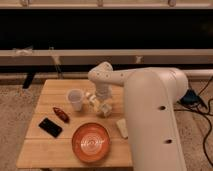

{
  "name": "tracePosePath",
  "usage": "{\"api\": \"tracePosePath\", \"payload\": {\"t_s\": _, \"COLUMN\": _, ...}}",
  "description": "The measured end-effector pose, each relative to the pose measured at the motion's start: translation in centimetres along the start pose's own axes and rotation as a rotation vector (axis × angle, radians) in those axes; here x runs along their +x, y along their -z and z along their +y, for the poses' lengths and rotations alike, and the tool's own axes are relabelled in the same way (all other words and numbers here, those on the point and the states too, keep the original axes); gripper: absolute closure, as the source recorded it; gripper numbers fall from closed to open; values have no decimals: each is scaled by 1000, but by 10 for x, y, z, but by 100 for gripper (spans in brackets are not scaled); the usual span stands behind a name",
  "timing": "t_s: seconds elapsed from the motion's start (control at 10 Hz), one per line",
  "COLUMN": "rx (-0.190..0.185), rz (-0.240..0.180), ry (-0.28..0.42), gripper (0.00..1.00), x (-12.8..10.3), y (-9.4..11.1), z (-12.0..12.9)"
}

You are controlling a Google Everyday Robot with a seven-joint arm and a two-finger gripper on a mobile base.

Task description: Place the bottle in the ceramic bowl

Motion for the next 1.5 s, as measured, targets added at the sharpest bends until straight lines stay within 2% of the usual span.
{"api": "tracePosePath", "payload": {"t_s": 0.1, "rx": -6, "rz": 8, "ry": 2, "gripper": 33, "x": -1, "y": -5, "z": 3}}
{"api": "tracePosePath", "payload": {"t_s": 0.2, "rx": -18, "rz": 11, "ry": -1, "gripper": 45, "x": -1, "y": -8, "z": 5}}
{"api": "tracePosePath", "payload": {"t_s": 0.3, "rx": -46, "rz": 7, "ry": -9, "gripper": 56, "x": 1, "y": -8, "z": 7}}
{"api": "tracePosePath", "payload": {"t_s": 0.4, "rx": -53, "rz": 7, "ry": -16, "gripper": 66, "x": 5, "y": -7, "z": 5}}
{"api": "tracePosePath", "payload": {"t_s": 0.7, "rx": -60, "rz": -7, "ry": -56, "gripper": 95, "x": 22, "y": 7, "z": 1}}
{"api": "tracePosePath", "payload": {"t_s": 0.8, "rx": -57, "rz": -14, "ry": -86, "gripper": 100, "x": 36, "y": 18, "z": -3}}
{"api": "tracePosePath", "payload": {"t_s": 1.0, "rx": -56, "rz": -30, "ry": -120, "gripper": 100, "x": 67, "y": 36, "z": -9}}
{"api": "tracePosePath", "payload": {"t_s": 1.1, "rx": -61, "rz": -37, "ry": -126, "gripper": 100, "x": 82, "y": 40, "z": -3}}
{"api": "tracePosePath", "payload": {"t_s": 1.4, "rx": -95, "rz": -59, "ry": -123, "gripper": 98, "x": 123, "y": 49, "z": 51}}
{"api": "tracePosePath", "payload": {"t_s": 1.5, "rx": -104, "rz": -66, "ry": -115, "gripper": 90, "x": 137, "y": 52, "z": 74}}
